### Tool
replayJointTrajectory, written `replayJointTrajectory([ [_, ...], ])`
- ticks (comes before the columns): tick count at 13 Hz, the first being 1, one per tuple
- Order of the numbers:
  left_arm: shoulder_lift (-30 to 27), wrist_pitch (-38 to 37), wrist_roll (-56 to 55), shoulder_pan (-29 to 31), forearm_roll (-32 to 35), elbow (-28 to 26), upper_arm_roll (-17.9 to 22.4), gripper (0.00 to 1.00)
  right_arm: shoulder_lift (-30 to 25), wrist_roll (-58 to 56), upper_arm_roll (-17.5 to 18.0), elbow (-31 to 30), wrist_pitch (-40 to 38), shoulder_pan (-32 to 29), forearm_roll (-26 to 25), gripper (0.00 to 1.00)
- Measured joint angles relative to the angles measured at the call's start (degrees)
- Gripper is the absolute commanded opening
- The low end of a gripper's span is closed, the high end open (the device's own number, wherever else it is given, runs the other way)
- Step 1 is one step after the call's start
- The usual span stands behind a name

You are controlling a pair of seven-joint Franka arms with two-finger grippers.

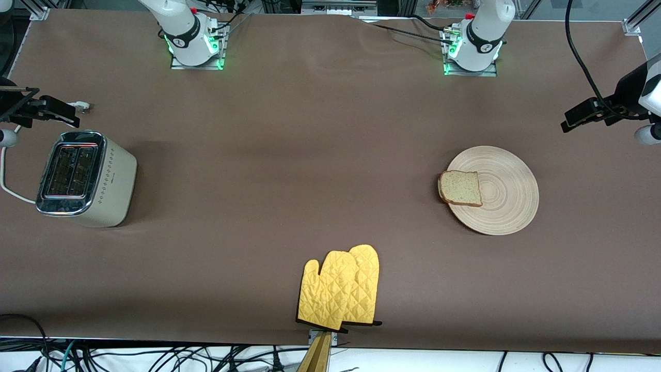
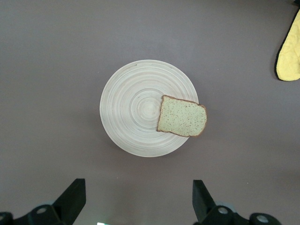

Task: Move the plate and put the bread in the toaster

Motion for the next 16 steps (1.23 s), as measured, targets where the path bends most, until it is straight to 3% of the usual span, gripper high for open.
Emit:
replayJointTrajectory([
  [16,0.0,0.2,0.7,-0.1,2.7,0.1,0.0,1.0,0.0,0.0,-0.1,0.0,0.0,0.0,0.0,1.0],
])
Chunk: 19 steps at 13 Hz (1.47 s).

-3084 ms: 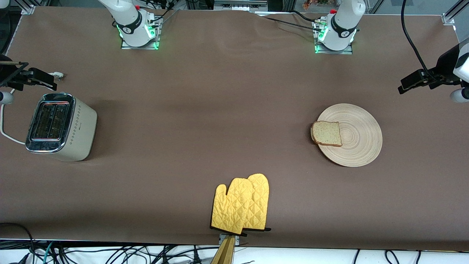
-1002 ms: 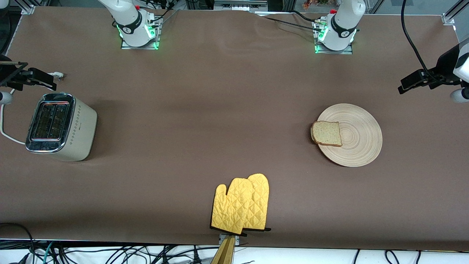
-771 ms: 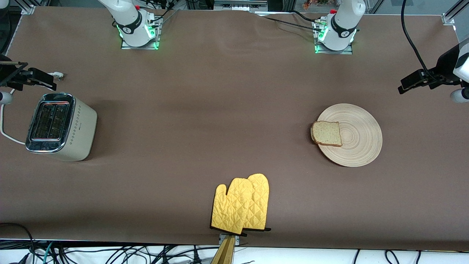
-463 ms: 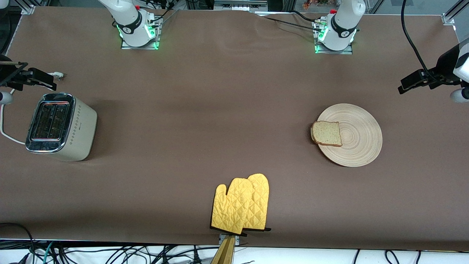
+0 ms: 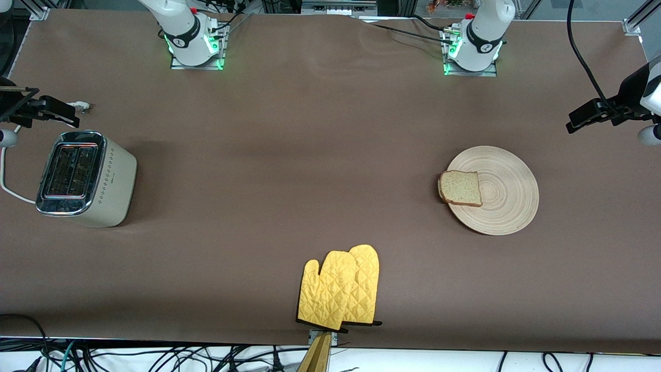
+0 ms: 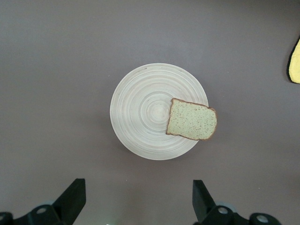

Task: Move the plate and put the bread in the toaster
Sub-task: 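Reach the left gripper down to the rim of the wooden plate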

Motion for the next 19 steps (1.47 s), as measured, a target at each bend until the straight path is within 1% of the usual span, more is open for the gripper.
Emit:
replayJointTrajectory([
  [8,1.2,0.0,8.2,-0.9,0.0,0.0,-0.1,1.0,0.0,0.0,0.0,0.0,0.0,0.0,0.0,1.0],
  [13,1.5,0.0,9.6,-1.2,-0.1,0.0,-0.2,1.0,0.0,0.0,0.0,0.0,0.0,0.0,0.0,1.0],
  [15,1.9,0.0,9.5,-1.5,-1.6,0.0,-0.7,1.0,0.0,0.0,0.0,0.0,0.0,0.0,0.0,1.0],
  [19,4.8,0.6,9.3,-1.7,-5.8,0.0,-1.1,1.0,0.0,0.0,0.0,0.0,0.0,0.0,0.0,1.0],
])
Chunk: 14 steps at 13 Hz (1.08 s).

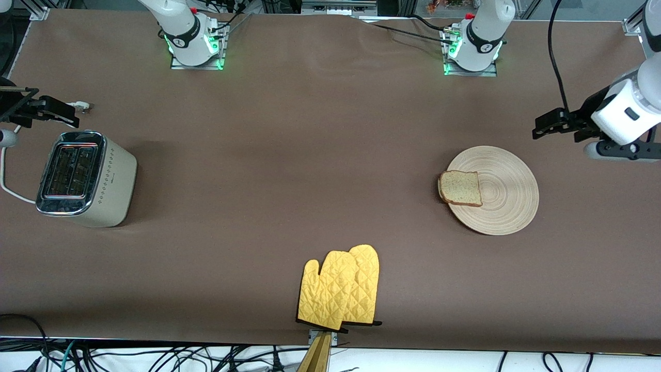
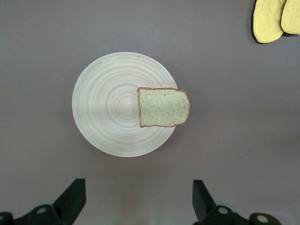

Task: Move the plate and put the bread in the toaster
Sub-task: 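Reach the left gripper down to the rim of the wooden plate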

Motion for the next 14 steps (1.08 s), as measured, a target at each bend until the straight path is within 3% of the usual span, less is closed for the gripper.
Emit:
replayJointTrajectory([
  [6,2.2,0.3,0.1,2.3,-0.1,-0.1,0.8,1.0,0.0,0.0,-0.3,0.0,0.0,0.0,0.0,1.0],
  [10,9.8,6.5,8.8,11.8,-0.9,-1.5,1.3,1.0,0.2,0.0,-0.6,0.0,0.0,-0.1,0.0,1.0],
  [14,19.8,11.4,25.4,23.2,-9.7,-1.9,1.5,1.0,0.4,0.0,-0.6,0.0,0.0,-0.1,0.0,1.0],
])
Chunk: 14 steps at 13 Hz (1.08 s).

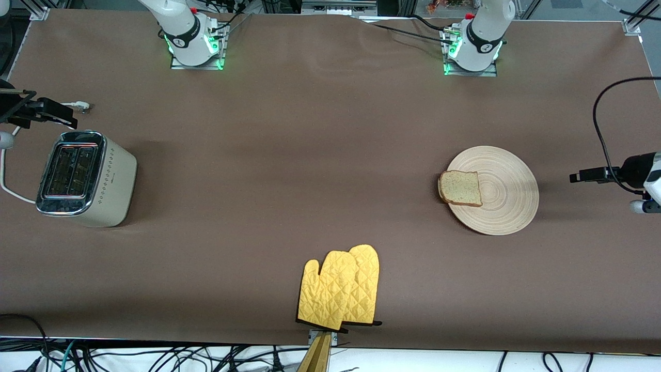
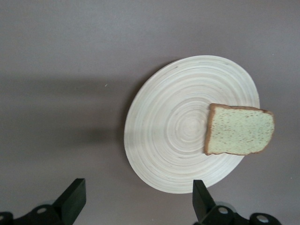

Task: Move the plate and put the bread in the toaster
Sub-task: 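Reach the left gripper down to the rim of the wooden plate, then close the left gripper on the wooden plate rim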

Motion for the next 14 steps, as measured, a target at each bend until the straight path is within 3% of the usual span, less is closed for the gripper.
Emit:
replayJointTrajectory([
  [7,14.5,0.5,20.9,11.5,-17.2,0.3,-1.9,1.0,0.0,0.0,0.0,0.0,0.0,0.0,0.0,1.0],
  [10,18.9,0.5,25.7,14.8,-20.3,0.5,-4.7,1.0,0.1,0.0,0.0,0.0,0.0,0.0,0.0,1.0],
  [14,20.8,0.0,27.6,15.2,-23.2,0.7,-6.8,1.0,0.1,0.0,0.0,0.0,0.0,0.0,0.0,1.0],
])
